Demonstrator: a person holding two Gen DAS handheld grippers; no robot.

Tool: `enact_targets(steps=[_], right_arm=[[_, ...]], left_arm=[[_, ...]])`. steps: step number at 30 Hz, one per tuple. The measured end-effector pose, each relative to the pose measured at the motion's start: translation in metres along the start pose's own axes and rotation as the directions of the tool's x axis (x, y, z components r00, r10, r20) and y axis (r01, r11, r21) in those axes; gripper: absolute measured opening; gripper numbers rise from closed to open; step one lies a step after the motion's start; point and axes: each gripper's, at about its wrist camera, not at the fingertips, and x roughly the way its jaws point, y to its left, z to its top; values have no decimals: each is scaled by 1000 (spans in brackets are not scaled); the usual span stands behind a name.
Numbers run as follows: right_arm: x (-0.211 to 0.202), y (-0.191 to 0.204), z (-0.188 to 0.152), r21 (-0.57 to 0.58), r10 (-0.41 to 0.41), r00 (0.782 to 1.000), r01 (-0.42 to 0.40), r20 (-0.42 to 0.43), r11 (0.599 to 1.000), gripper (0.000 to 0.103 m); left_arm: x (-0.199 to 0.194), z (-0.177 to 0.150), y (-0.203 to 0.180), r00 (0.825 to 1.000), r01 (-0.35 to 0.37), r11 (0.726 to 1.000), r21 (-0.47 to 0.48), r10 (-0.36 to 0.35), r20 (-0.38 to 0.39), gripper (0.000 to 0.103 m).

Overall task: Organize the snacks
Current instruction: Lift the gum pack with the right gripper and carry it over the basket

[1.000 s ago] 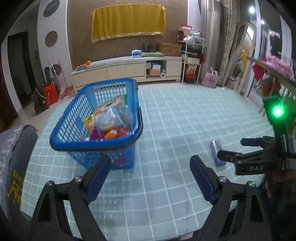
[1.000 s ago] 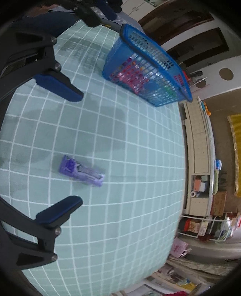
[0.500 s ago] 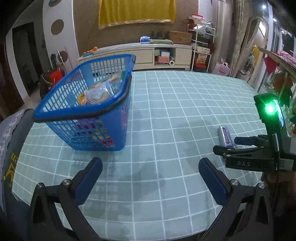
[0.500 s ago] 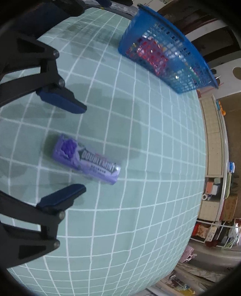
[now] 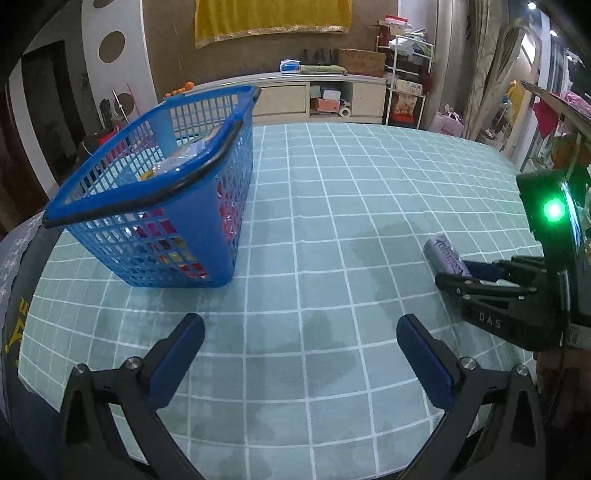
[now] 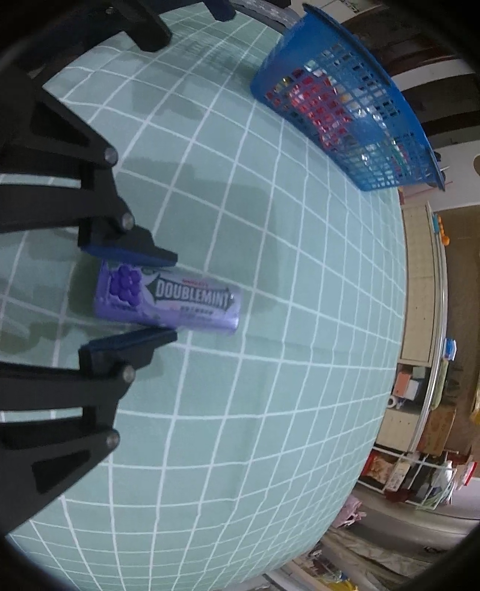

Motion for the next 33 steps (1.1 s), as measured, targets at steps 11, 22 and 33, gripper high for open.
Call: enact_targets(steps=[11,22,33], right_arm=[[-36,26,-8,-2,84,996,-84,41,996,35],[-87,67,-5,-50,102,988,-96,115,994,35],[-119,93,12,-74,120,976,-108,182,991,35]], left_arm=[[-15,-4,14,999,33,998,-46,-31,30,103],[-47,-7,41,992,76,992,-100,-65,109,103],[-77,0,75,982,55,988,-146,-27,186,103]])
